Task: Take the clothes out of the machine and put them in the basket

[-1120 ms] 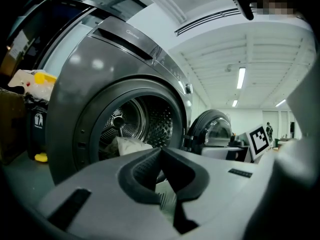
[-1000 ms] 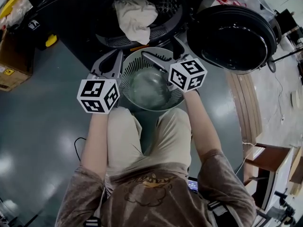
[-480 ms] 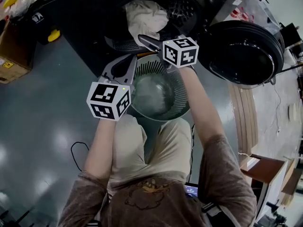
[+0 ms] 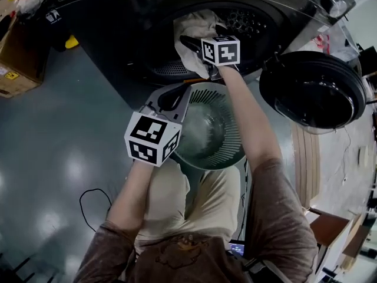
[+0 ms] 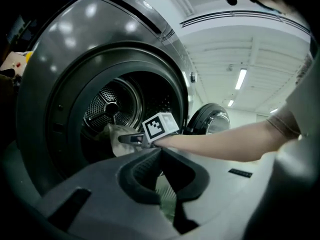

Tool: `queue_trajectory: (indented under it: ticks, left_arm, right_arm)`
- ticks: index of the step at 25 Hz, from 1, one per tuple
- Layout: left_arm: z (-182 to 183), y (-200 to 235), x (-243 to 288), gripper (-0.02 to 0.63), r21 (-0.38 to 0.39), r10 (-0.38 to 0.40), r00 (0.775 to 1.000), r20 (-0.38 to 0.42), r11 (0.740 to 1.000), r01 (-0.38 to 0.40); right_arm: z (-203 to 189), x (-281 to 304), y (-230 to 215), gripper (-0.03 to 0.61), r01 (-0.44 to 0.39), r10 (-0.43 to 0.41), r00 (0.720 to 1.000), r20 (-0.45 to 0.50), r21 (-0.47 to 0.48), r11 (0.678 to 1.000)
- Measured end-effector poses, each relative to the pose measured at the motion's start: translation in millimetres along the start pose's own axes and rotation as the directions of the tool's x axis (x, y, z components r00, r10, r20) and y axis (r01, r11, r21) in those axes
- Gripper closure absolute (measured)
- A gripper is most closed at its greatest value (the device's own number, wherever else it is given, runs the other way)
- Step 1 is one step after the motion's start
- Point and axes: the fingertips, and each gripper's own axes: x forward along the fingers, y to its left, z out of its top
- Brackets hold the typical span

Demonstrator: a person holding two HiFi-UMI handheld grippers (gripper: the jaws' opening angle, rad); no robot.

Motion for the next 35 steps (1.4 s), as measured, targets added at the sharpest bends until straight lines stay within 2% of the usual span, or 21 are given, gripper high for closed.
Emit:
queue_trajectory:
  ticks: [7,9,11,13,17,19,22,26,31,35]
  left_arm:
    - [-10,3,11,0.606,-0.008,-0.012,0.999,-0.036,1.0,0.011]
    - [-12,0,13,0.606,-0.002,-0.023,0.999,-0.045,1.0,0.022]
    - [-12,1,13,0.606,-0.003,-0.027,0.999,-0.047,1.0,0.027]
    - [-12,2,12,0.606,-0.014,-0.028,0.999,-0.043,1.0,0.027]
    - [-11,2,11,0.606,-0.019,-0.021,0.999,-0.041,1.0,0.02]
    - [-12,1,11,0.606,-0.009,-0.018,0.999,-0.045,1.0,0.018]
    - [-13,0,9,0.606,-0.001,-0.01,0.999,-0.048,1.0,0.01]
    - [-13,-3,4,0.606,0.027,0.01,0.999,-0.053,1.0,-0.008]
    - [-15,0,-4,0.606,0.08,0.071,0.995,-0.064,0.995,-0.066]
    - [-11,-8,-12,0.606,0.108,0.091,0.994,-0.058,0.991,-0.084]
  right_arm:
    - [-25,33,-17,-0.002,0.047,-0.052,0.993,-0.102,-0.054,0.997]
    - [-32,37,-19,0.037,0.055,-0.062,0.989,-0.131,-0.06,0.997]
    - [-36,37,-20,0.095,0.061,-0.068,0.987,-0.147,-0.049,0.997]
    - [-39,35,-21,0.193,0.065,-0.071,0.985,-0.155,-0.046,0.997]
    - [-42,27,-18,0.463,0.045,-0.05,0.984,-0.169,-0.035,0.998]
    - [-42,22,-16,0.521,0.031,-0.037,0.984,-0.175,-0.037,0.999]
    - [-36,11,-11,0.535,0.023,-0.029,0.986,-0.165,-0.044,0.999]
    - [-18,-15,-6,0.537,0.015,-0.014,0.995,-0.102,0.012,1.0]
    - [-4,-68,8,0.538,0.0,0.001,0.999,-0.036,0.024,1.0]
    - [1,-115,16,0.538,-0.009,0.009,1.0,0.018,0.019,1.0]
